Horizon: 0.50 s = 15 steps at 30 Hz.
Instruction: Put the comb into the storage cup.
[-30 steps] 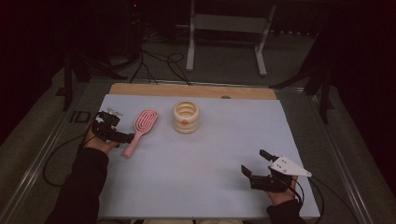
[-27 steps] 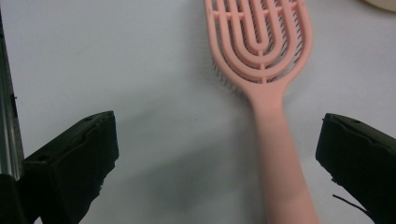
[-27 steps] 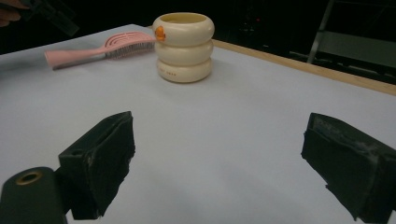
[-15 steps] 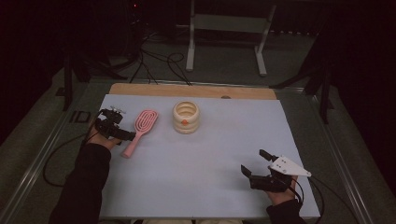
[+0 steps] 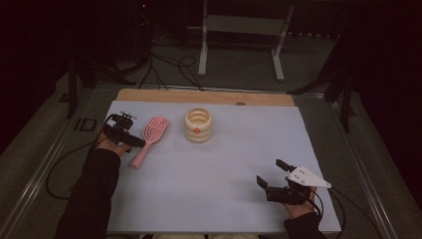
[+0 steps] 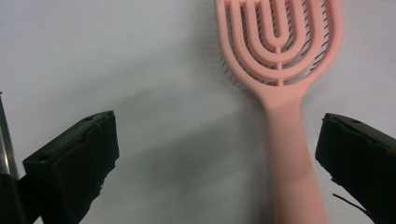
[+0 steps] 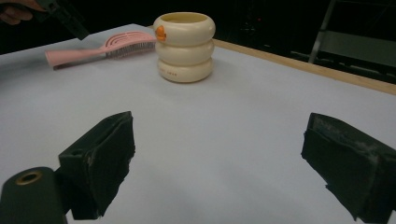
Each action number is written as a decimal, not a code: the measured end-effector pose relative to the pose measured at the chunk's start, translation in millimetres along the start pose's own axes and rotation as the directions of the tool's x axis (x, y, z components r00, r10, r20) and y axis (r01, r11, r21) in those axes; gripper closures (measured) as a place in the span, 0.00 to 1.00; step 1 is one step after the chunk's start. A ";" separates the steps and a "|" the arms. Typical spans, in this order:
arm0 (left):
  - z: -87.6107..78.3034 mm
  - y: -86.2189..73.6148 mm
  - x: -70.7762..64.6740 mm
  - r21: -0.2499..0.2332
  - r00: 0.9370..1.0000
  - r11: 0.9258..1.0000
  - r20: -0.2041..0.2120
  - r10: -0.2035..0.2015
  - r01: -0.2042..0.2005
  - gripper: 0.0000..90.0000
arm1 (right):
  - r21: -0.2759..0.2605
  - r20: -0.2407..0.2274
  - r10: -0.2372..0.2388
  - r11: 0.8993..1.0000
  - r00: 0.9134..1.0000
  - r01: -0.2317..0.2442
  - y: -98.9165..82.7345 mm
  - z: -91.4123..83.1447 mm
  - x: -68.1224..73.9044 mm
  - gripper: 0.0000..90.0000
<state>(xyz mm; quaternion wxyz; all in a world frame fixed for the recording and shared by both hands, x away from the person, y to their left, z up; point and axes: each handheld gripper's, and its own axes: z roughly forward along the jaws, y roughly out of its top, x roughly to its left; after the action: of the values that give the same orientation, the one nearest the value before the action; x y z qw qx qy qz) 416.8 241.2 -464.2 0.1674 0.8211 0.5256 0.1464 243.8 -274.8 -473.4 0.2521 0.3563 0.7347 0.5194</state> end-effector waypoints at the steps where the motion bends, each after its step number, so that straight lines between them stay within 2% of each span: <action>1: 0.0 0.0 0.0 0.000 1.000 1.000 0.000 0.000 0.000 0.01 | 0.000 0.000 0.000 1.000 1.000 0.000 0.0 0.0 0.0 0.10; 4: 3.2 2.0 -1.2 0.021 1.000 1.000 -0.001 0.006 -0.006 0.01 | 0.001 -0.004 -0.001 1.000 1.000 0.001 -0.6 1.0 0.3 0.10; 15: 8.4 6.9 -5.7 0.042 1.000 0.999 0.009 -0.001 0.000 0.01 | 0.004 -0.003 0.001 1.000 1.000 -0.001 -1.0 1.2 0.1 0.10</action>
<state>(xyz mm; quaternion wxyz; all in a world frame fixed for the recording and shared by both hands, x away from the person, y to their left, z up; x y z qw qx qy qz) 423.6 232.3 -469.2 0.1527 0.8251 0.5279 0.1315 244.4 -274.3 -474.8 0.2502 0.3563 0.7359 0.5185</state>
